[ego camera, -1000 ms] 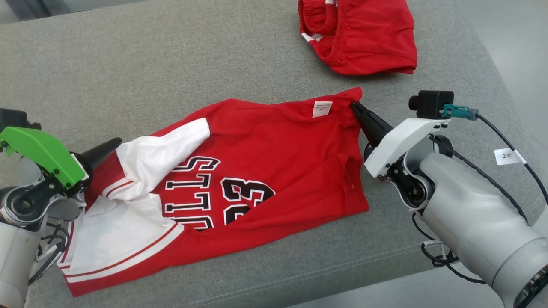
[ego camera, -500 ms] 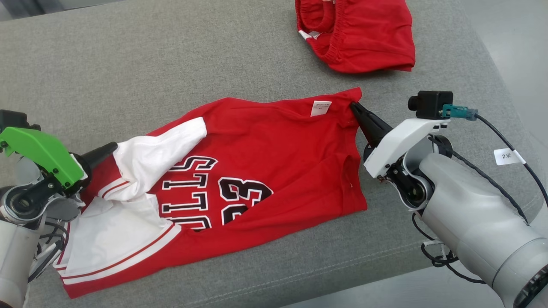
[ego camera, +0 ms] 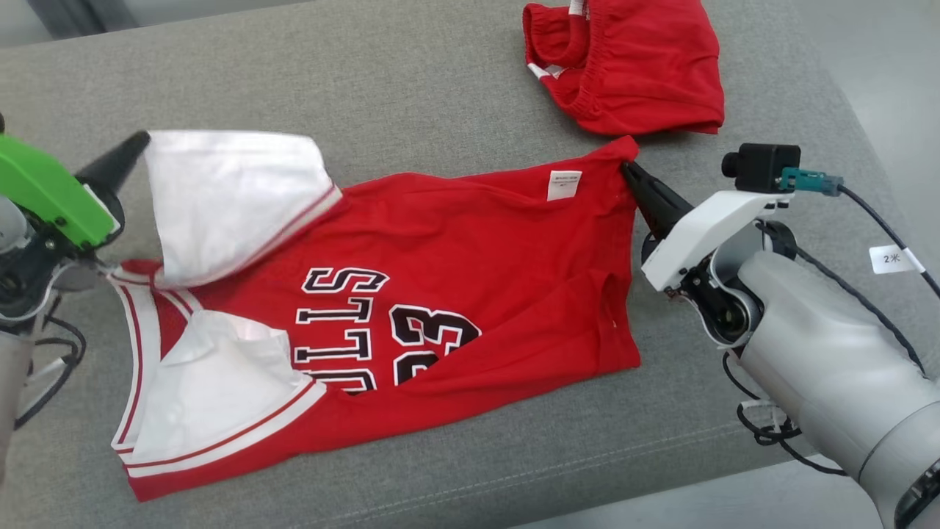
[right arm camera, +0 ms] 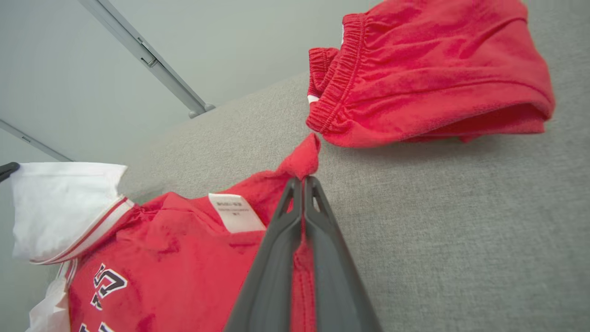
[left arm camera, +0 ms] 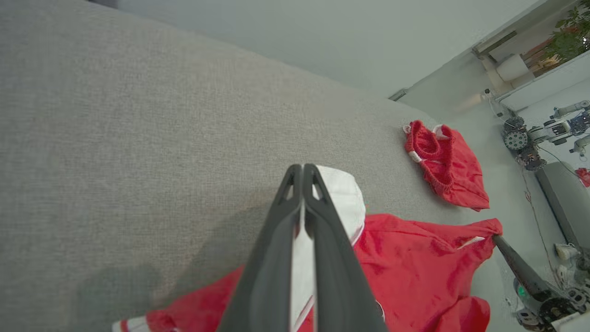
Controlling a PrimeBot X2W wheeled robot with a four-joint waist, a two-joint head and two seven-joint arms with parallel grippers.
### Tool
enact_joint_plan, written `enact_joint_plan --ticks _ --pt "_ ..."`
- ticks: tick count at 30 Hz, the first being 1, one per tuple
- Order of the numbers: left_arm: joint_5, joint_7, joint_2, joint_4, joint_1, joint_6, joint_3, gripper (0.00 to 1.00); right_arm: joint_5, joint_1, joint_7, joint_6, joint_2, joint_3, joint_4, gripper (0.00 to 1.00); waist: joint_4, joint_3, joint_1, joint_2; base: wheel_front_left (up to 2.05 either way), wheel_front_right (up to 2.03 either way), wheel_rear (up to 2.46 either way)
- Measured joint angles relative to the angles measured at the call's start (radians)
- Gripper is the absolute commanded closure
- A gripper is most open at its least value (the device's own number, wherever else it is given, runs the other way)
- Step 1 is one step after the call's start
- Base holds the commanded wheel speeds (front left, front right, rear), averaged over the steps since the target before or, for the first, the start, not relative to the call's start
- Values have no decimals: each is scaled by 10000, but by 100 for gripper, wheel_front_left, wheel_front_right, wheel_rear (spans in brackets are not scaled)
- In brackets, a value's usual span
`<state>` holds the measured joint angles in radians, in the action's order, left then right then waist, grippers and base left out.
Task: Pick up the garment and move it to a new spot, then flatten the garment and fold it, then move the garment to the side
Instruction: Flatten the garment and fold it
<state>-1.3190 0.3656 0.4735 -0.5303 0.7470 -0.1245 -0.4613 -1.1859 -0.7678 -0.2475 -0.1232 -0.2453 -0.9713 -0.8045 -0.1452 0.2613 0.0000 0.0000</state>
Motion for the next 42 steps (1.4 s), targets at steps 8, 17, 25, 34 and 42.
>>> enact_joint_plan --ticks 8,17,25,34,42 --pt "1321 -1049 353 1523 802 0 -575 100 -182 -1393 286 0 163 295 117 100 198 338 0 0 0 0 0" --pt "2441 -2163 422 1103 1576 0 -880 100 -387 -2379 573 0 -86 786 -566 100 349 1229 0 0 0 0 0" --pt "2441 -2976 151 1965 780 0 -2230 100 -384 -1894 364 0 29 499 -769 100 603 1160 0 0 0 0 0" --pt "1551 -3898 709 2819 -1210 0 -2744 100 -389 -450 119 0 -88 270 -686 100 759 354 0 0 0 0 0" --pt "855 -4299 1168 3254 -2541 0 -3221 100 -587 259 4 0 -372 648 -652 100 984 -444 0 0 0 0 0"
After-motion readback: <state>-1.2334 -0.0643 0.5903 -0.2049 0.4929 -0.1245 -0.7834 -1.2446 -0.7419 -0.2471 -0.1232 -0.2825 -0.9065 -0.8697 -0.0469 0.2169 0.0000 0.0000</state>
